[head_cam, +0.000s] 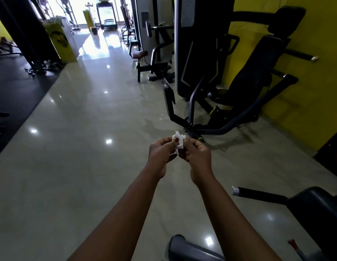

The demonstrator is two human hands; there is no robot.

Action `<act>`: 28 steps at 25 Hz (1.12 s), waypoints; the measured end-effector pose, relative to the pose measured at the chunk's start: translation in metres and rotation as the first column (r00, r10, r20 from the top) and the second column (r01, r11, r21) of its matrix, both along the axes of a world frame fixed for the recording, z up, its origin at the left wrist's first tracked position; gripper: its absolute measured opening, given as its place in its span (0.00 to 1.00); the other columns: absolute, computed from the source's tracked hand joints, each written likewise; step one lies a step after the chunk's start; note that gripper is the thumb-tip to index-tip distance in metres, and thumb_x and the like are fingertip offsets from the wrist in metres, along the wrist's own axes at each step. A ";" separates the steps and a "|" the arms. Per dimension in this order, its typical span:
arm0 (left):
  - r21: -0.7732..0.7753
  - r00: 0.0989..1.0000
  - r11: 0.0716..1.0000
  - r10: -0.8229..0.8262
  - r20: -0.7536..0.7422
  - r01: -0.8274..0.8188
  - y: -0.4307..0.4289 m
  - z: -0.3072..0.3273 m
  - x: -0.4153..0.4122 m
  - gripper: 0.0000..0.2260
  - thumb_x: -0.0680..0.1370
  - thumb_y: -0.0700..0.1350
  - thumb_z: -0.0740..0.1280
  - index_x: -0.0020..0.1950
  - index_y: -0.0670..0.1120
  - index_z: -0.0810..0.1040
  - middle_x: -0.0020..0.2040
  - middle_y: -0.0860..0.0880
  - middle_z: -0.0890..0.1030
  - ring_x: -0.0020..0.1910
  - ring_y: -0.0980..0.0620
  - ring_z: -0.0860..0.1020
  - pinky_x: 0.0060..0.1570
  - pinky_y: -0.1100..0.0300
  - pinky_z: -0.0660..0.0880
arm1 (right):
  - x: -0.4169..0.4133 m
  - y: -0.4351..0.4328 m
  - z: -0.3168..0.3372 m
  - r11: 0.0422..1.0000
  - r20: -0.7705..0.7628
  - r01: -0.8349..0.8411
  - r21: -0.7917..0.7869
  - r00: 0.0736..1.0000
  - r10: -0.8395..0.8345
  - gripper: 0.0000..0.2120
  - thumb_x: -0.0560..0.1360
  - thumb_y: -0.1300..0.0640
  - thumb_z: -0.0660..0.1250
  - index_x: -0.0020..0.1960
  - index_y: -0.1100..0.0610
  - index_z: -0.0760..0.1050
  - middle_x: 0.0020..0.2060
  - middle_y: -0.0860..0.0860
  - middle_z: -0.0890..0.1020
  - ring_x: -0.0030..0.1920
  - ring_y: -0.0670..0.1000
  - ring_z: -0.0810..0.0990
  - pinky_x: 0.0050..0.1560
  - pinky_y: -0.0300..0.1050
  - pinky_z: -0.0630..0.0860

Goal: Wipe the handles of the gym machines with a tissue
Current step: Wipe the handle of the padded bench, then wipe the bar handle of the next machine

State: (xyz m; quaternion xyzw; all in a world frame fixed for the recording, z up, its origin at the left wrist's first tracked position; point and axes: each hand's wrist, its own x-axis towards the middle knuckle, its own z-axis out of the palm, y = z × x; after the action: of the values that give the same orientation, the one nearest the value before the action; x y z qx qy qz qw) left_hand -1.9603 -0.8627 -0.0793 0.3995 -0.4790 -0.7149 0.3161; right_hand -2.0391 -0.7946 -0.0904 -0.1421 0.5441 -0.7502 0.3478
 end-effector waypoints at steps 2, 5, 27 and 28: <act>-0.067 0.999 0.997 -0.035 0.015 0.036 -0.035 0.011 0.009 0.03 0.75 0.42 0.71 0.48 0.44 0.82 0.40 0.47 0.84 0.36 0.54 0.80 0.41 0.60 0.77 | 0.010 -0.032 0.011 0.999 0.021 0.038 -0.019 0.999 -0.038 0.04 0.78 0.61 0.66 0.48 0.59 0.80 0.39 0.56 0.83 0.35 0.48 0.81 0.40 0.41 0.80; -0.161 0.994 0.983 -0.073 0.079 0.085 -0.083 0.023 0.019 0.07 0.74 0.44 0.73 0.48 0.42 0.82 0.37 0.48 0.83 0.33 0.56 0.78 0.36 0.63 0.76 | 0.023 -0.071 0.021 0.997 0.032 0.069 -0.037 0.997 -0.068 0.05 0.78 0.61 0.65 0.47 0.59 0.79 0.39 0.56 0.83 0.37 0.50 0.80 0.39 0.40 0.79; -0.223 0.854 0.826 -0.510 0.098 0.518 -0.279 0.060 -0.290 0.07 0.74 0.46 0.73 0.47 0.42 0.84 0.41 0.41 0.84 0.37 0.49 0.80 0.37 0.59 0.76 | -0.245 -0.240 0.063 0.881 0.049 0.471 -0.036 0.882 -0.469 0.08 0.78 0.62 0.65 0.55 0.64 0.79 0.39 0.56 0.82 0.32 0.47 0.79 0.32 0.37 0.75; -0.232 0.847 0.816 -0.524 0.091 0.529 -0.283 0.063 -0.317 0.07 0.73 0.45 0.73 0.46 0.42 0.84 0.40 0.41 0.84 0.36 0.50 0.80 0.37 0.59 0.77 | -0.269 -0.243 0.067 0.870 0.043 0.491 -0.038 0.871 -0.490 0.08 0.78 0.62 0.65 0.55 0.64 0.79 0.39 0.56 0.82 0.32 0.47 0.79 0.32 0.37 0.76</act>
State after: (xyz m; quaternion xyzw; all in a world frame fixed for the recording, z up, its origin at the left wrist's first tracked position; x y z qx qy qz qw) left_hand -2.2776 -1.1456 -0.0159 0.2170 -0.6596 -0.7042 0.1482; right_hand -2.3077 -1.0380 -0.0236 0.0043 0.5385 -0.8289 0.1514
